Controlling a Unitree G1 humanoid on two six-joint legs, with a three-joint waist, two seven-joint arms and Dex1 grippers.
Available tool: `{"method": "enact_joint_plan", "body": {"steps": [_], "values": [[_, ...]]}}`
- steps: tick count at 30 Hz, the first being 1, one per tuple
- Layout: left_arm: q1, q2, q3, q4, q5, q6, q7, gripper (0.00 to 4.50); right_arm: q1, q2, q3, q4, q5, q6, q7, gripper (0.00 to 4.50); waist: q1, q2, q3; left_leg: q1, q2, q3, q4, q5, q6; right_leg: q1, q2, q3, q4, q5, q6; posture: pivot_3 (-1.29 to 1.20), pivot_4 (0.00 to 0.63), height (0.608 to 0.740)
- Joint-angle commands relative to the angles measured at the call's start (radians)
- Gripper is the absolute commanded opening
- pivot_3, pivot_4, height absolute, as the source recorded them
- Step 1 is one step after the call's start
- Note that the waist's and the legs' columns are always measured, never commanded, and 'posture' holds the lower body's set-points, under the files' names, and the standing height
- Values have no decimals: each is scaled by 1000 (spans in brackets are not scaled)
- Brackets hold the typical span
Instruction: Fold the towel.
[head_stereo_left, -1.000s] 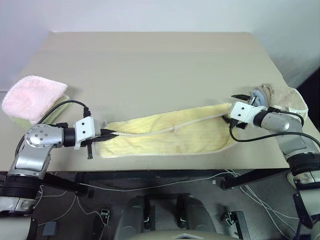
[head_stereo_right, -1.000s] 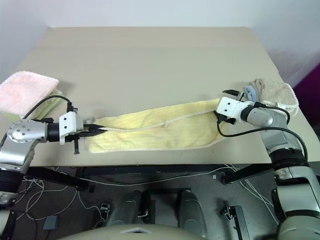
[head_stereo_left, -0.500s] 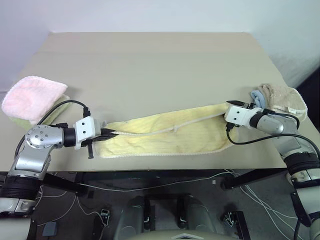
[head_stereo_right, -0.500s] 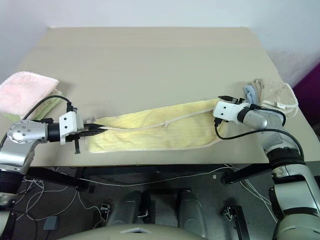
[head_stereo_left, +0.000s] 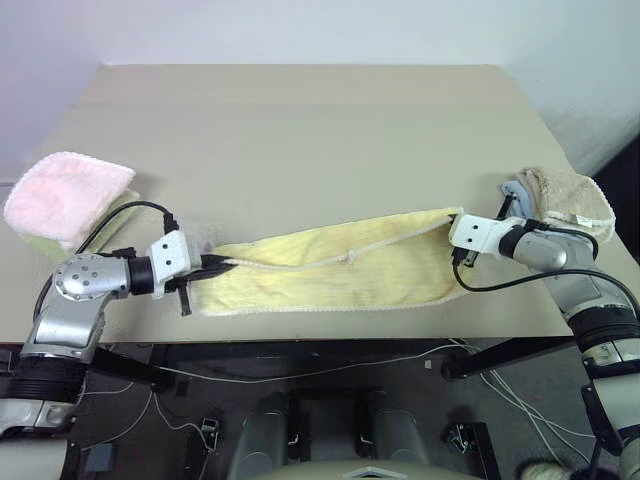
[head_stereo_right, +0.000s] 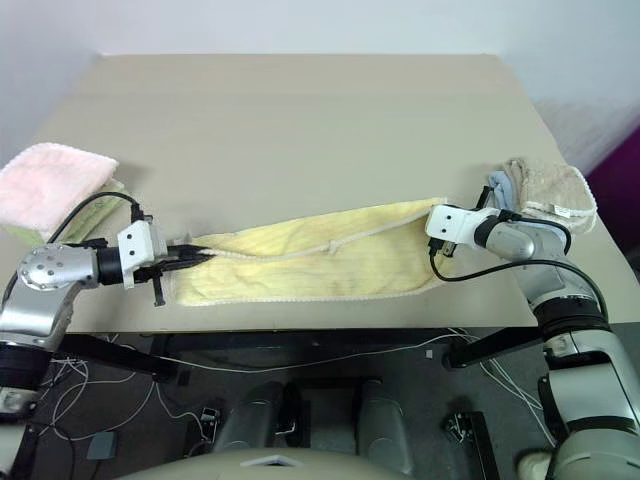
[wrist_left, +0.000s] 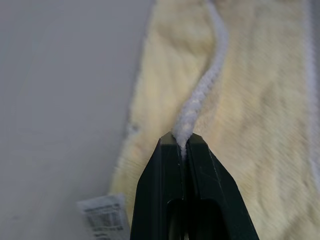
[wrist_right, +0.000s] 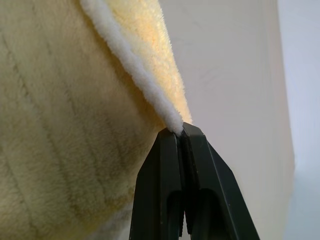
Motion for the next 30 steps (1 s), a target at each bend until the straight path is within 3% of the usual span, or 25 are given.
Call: {"method": "enact_joint_plan", "body": {"steps": [1,11,16,21,26,30], "values": [[-108,-33,86,57,-42,34,90,0,-78,6,-54,-22,57,0,-1,20,-1,0,0,0,0,0,0,0,0,0,0,0,0,0,0,0,150,740],[-629,-90,135,602,85,-61,424,0,-522,21,-25,275,8,-49,-88,20,-5,0,1,1,-1,1,0,0,0,0,0,1,1,-1,1,0,150,740],[-718,-27,187,656,47,-55,404,0,-579,-3,-103,225,139,-52,25,20,-7,0,1,1,-1,3,-2,0,0,0,0,1,0,-1,2,0,150,740],[-519,48,226,425,-69,56,175,0,-350,-68,-170,-59,342,48,291,20,-5,0,1,0,0,5,-2,0,0,1,0,1,-1,-2,3,0,150,740],[-259,100,306,169,-208,207,53,0,-99,-139,-240,-335,480,233,417,20,-3,0,1,1,0,2,1,0,1,1,-1,1,0,-2,3,0,150,740],[120,156,407,-155,-359,436,-58,0,178,-216,-322,-579,610,396,527,20,-4,1,1,2,0,1,-1,-1,1,1,-2,2,0,-2,2,0,150,740]]}}
